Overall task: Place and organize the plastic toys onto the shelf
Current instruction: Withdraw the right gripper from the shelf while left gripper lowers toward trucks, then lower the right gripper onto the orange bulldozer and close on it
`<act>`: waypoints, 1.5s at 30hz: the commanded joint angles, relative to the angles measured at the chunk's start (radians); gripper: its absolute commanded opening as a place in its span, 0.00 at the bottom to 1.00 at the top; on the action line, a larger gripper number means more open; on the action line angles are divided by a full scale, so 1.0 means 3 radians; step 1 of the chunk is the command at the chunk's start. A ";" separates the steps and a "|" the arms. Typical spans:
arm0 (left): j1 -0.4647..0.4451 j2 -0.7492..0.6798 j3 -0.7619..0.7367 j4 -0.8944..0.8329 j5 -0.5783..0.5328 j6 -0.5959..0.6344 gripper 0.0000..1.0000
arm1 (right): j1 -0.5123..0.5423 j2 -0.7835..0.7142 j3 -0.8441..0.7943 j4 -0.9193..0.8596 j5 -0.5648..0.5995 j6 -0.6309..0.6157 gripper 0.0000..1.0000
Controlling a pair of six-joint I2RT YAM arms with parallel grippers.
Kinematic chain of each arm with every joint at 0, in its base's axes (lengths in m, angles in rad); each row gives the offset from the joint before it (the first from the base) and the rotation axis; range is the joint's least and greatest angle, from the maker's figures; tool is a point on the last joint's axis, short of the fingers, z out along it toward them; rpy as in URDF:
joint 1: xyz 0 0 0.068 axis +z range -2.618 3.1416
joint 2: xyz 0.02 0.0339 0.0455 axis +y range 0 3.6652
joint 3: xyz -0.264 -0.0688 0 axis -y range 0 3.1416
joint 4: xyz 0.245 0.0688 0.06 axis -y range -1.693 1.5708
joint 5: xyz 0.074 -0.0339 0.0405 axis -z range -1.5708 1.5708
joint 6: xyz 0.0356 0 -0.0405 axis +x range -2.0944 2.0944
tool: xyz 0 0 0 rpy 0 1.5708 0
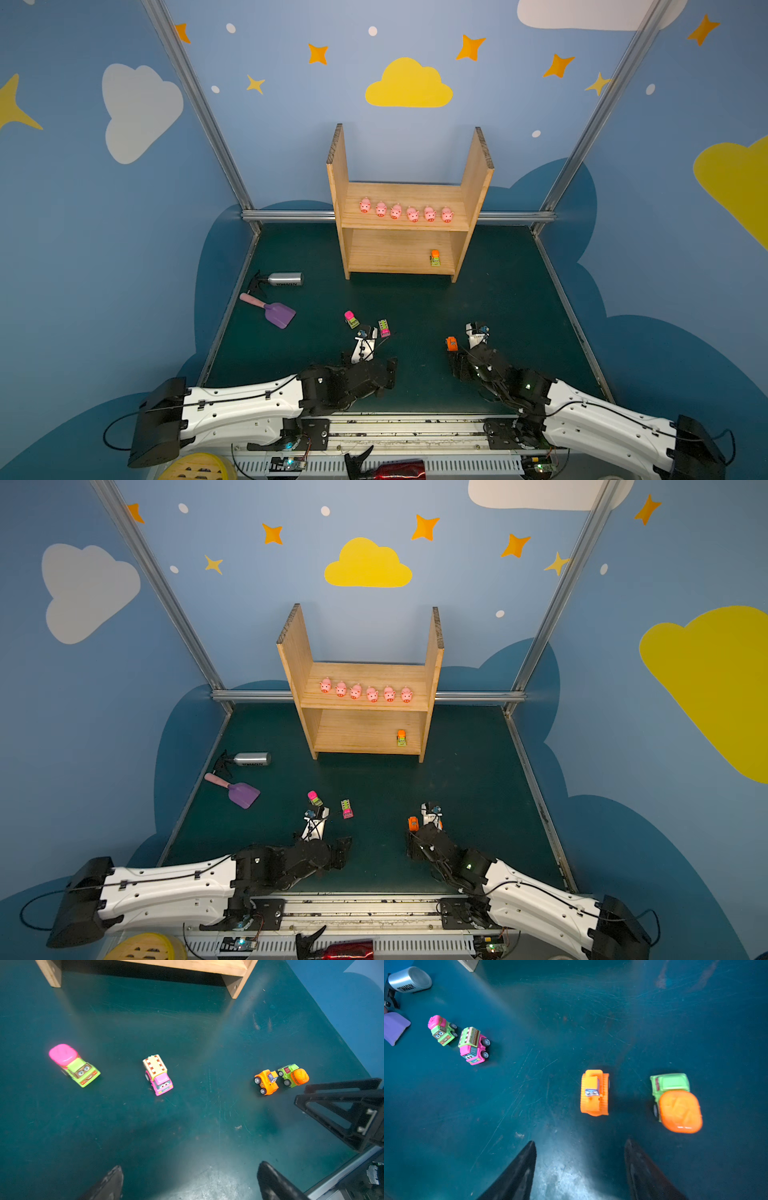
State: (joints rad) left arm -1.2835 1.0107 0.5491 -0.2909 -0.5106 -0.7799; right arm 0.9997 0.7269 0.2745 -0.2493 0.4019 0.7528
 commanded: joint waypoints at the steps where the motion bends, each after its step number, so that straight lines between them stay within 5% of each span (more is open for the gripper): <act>1: -0.0016 0.0125 0.0112 0.0054 -0.0068 0.0047 1.00 | 0.0022 -0.0082 -0.0053 -0.0096 0.0092 0.0056 0.66; 20: 0.0023 0.0160 0.0063 0.0059 -0.0311 0.0090 1.00 | -0.0039 0.0899 0.0185 0.0324 0.0252 -0.0052 0.63; 30: 0.0239 0.0144 0.0036 0.0088 -0.0229 0.0232 1.00 | -0.0359 0.1423 0.0401 0.0517 -0.0034 -0.0181 0.62; 45: 0.0454 0.0073 -0.0107 0.0177 -0.0100 0.0264 1.00 | -0.0463 0.1927 0.0574 0.0699 -0.0167 -0.0288 0.45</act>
State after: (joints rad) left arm -1.1557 1.0451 0.5289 -0.2481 -0.5453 -0.7109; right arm 0.8654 1.2854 0.4240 -0.0525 0.3645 0.6746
